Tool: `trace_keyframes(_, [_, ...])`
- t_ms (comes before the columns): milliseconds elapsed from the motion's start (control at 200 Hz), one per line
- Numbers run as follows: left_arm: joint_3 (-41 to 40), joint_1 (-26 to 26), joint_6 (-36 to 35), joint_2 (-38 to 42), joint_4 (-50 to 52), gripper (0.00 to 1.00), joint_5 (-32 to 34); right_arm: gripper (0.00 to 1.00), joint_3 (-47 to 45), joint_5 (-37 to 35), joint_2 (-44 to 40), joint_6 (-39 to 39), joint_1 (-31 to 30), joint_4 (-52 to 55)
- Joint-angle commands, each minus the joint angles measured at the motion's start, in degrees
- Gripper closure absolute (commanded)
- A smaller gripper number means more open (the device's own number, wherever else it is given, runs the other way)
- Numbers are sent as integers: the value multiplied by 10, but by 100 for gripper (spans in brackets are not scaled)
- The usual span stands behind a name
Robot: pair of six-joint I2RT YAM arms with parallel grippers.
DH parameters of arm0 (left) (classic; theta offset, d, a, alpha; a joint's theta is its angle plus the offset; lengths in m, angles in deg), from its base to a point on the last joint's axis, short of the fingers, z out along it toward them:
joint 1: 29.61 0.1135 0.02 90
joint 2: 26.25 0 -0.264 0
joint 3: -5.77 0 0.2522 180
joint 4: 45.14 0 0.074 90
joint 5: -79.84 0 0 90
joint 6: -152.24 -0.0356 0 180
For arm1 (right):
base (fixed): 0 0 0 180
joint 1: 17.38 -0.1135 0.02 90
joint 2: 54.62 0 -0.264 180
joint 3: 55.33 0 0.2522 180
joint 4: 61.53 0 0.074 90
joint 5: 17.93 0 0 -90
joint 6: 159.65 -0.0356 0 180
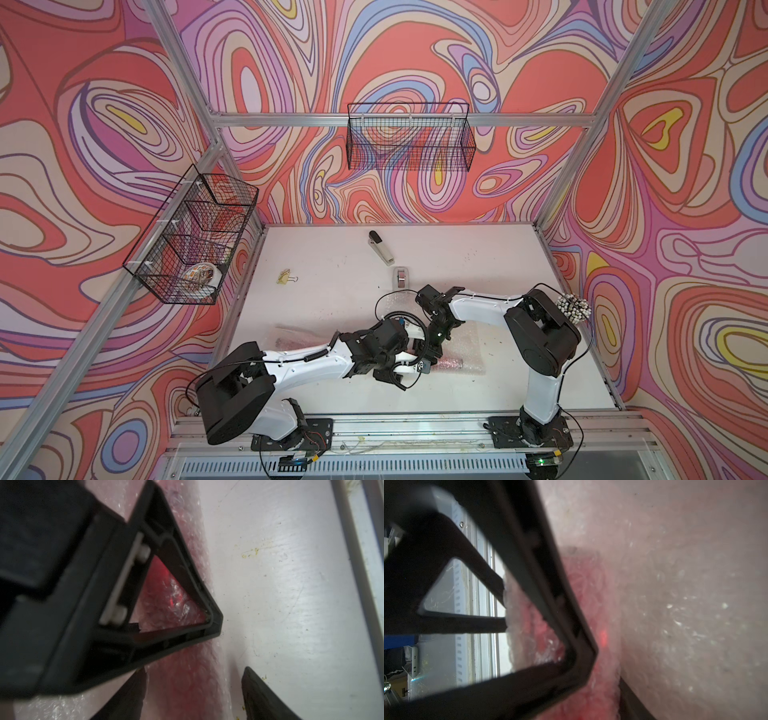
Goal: Wrap wine bottles in bubble wrap
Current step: Wrap the wine bottle in bubble wrap.
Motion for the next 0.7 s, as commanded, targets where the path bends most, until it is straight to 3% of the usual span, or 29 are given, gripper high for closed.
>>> trace_keyframes(0, [13,-3,3,-19,-11,28,17,40,-28,-43,13,0,-4,-2])
trace_keyframes(340, [50,-3,23,-68,25,44,38,32,-44,-43,-3,-6,-4,-21])
trace_keyframes(431, [57,0,27,-74,46,53,31,29,-47,-53,-13,-6,-4,-22])
trace_keyframes(501, [60,3,33,-79,57,57,17,24,-56,-58,-37,-10,1,-32])
trace_keyframes(541, [65,5,34,-82,68,57,10,13,-61,-61,-54,-13,6,-39])
trace_keyframes(581, [72,10,37,-86,81,58,-2,8,-67,-69,-71,-15,10,-42])
trace_keyframes(696, [86,21,45,-97,101,60,-28,6,-75,-82,-140,-20,31,-33])
